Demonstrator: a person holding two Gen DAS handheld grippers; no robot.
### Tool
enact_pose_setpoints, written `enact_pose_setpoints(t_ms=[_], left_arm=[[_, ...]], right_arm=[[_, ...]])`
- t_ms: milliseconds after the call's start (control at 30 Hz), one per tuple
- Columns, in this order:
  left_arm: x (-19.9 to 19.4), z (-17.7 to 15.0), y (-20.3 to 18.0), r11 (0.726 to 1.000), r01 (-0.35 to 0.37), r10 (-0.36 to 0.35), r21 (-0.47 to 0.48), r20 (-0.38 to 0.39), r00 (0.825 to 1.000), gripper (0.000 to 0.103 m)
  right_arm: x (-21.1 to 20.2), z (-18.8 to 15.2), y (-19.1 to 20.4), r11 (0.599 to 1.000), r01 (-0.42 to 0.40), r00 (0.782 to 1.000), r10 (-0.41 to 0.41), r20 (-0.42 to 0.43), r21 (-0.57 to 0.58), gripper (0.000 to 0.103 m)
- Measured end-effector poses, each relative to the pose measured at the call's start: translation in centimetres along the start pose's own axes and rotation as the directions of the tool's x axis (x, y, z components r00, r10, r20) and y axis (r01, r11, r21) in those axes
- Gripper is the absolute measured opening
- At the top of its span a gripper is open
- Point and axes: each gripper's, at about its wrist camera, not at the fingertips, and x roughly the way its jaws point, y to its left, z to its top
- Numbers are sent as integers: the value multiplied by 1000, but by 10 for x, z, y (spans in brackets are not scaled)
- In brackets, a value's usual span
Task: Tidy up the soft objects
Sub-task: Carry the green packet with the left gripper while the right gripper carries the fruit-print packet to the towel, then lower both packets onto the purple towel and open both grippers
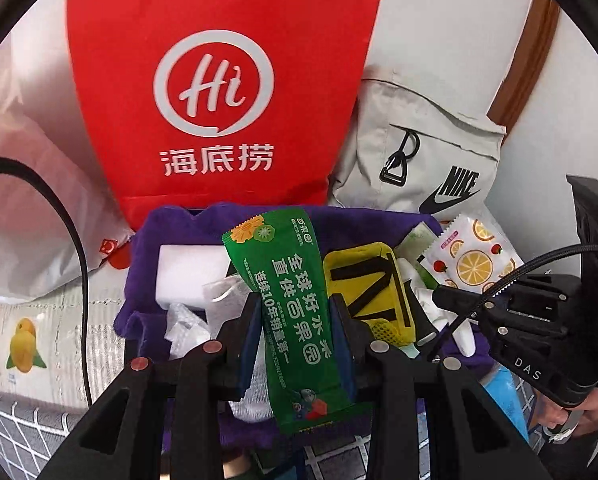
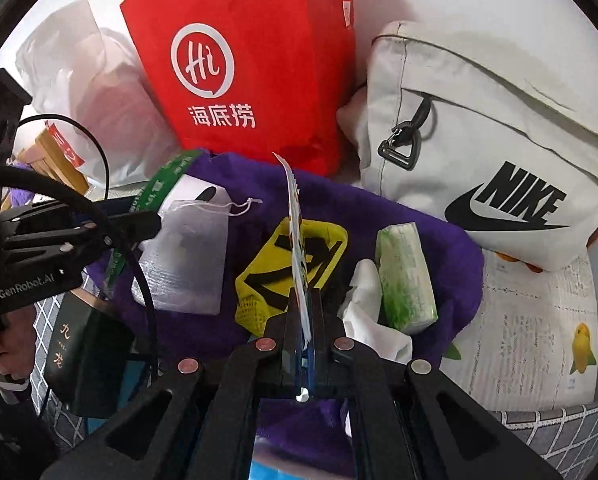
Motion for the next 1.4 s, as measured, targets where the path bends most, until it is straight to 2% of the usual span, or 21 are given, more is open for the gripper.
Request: enact_pose_setpoints(t_ms=[467, 900, 1133, 1200, 1267, 1333, 1400], left_arm=[[32, 1, -1, 1000, -12, 13, 16, -62, 998, 32], [52, -1, -2, 1000, -20, 22, 17, -110, 994, 33], [58, -1, -1, 999, -26, 28, 18, -134, 991, 37], [60, -1, -1, 1000, -24, 25, 11, -141, 990, 37], [61, 0, -2, 1000, -25, 26, 11, -154, 988, 47], [59, 0, -1, 999, -33, 33, 8, -154, 988, 54], [56, 2, -2, 999, -50, 51, 11, -156, 986, 60]], right_arm=[[42, -2, -1, 1000, -17, 996, 15, -85, -21, 2], [47, -5, 2, 998, -50, 995, 48, -90, -26, 3], [49, -6, -2, 998, -51, 994, 48, -98, -29, 3], [49, -6, 0, 998, -39, 995, 34, -98, -45, 14], [48, -6, 1, 998, -21, 995, 16, -99, -52, 47], [45, -6, 3, 997, 15, 996, -21, -81, -75, 57], [43, -6, 5, 994, 51, 996, -57, -68, -97, 60]])
